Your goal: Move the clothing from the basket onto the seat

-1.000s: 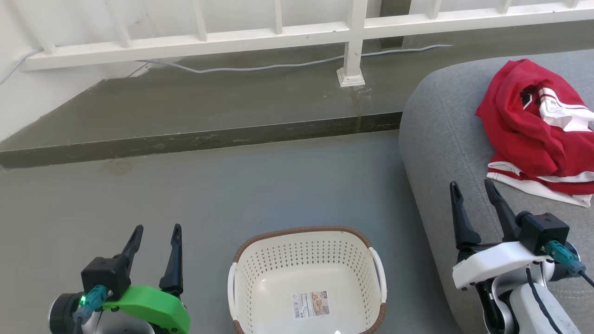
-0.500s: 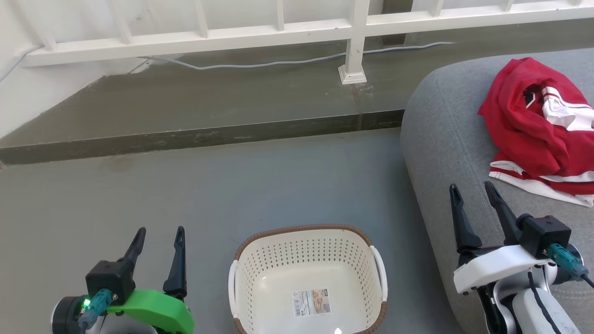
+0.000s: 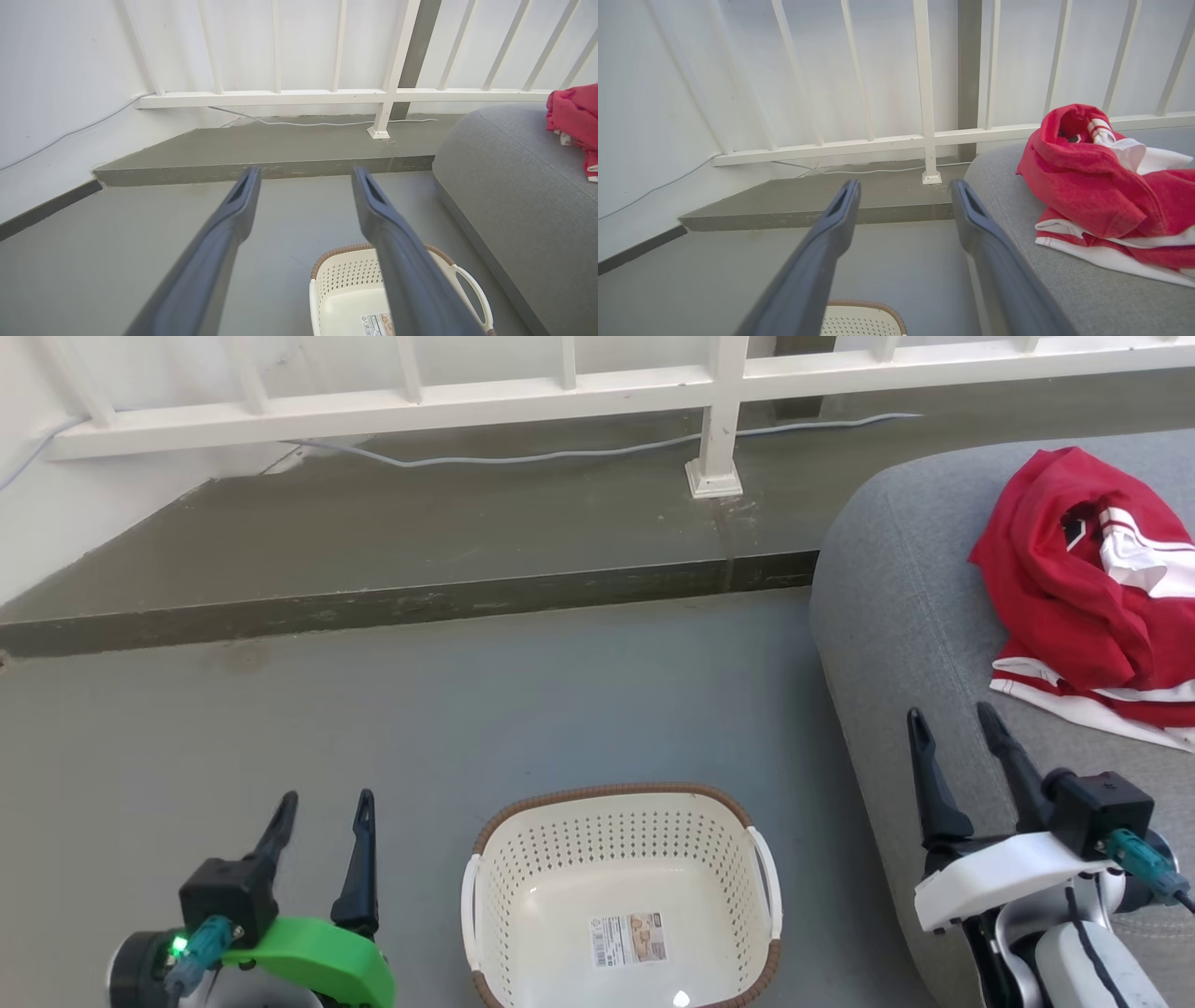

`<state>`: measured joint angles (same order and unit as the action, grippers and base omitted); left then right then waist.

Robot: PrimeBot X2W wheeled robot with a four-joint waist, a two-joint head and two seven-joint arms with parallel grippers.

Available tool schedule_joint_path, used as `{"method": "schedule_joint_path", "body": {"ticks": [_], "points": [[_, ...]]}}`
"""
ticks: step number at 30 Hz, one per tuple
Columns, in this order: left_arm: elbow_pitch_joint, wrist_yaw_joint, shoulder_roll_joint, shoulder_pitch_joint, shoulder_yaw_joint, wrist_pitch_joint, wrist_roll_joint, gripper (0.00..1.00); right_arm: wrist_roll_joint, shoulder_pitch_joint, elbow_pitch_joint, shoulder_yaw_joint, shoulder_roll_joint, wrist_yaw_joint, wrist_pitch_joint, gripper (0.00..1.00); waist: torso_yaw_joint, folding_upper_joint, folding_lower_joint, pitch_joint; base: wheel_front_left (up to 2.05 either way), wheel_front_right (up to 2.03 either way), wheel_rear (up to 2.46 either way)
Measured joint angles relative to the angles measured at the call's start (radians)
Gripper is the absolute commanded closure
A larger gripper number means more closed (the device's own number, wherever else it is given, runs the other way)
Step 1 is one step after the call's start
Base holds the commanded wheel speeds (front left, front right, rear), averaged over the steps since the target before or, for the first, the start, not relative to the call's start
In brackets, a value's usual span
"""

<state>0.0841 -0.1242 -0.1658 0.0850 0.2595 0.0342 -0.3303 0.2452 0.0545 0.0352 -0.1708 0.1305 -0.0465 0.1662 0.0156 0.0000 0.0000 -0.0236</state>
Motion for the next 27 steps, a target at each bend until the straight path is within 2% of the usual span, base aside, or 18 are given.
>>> {"method": "schedule_joint_path", "body": {"ticks": [5, 12, 27], "points": [[-0.045, 0.0, 0.019, 0.005, 0.01, 0.0, -0.004, 1.0, 0.001, 0.02, 0.041, -0.006, -0.013, 0.001, 0.0, 1.0, 0.0, 0.0, 0.0, -0.001, 0.0, 0.0, 0.0], [-0.033, 0.001, 0.024, 0.028, 0.016, 0.002, -0.049, 1.0, 0.056, 0.036, 0.043, -0.006, -0.02, 0.007, 0.0, 1.0, -0.001, 0.0, 0.0, 0.0, 0.0, 0.0, 0.0], [-0.038, 0.019, 0.035, 0.029, -0.029, 0.009, -0.28, 1.0, 0.294, 0.036, 0.042, 0.028, -0.033, 0.029, -0.022, 1.0, -0.003, 0.0, 0.0001, 0.001, 0.0, 0.0, 0.0]]}}
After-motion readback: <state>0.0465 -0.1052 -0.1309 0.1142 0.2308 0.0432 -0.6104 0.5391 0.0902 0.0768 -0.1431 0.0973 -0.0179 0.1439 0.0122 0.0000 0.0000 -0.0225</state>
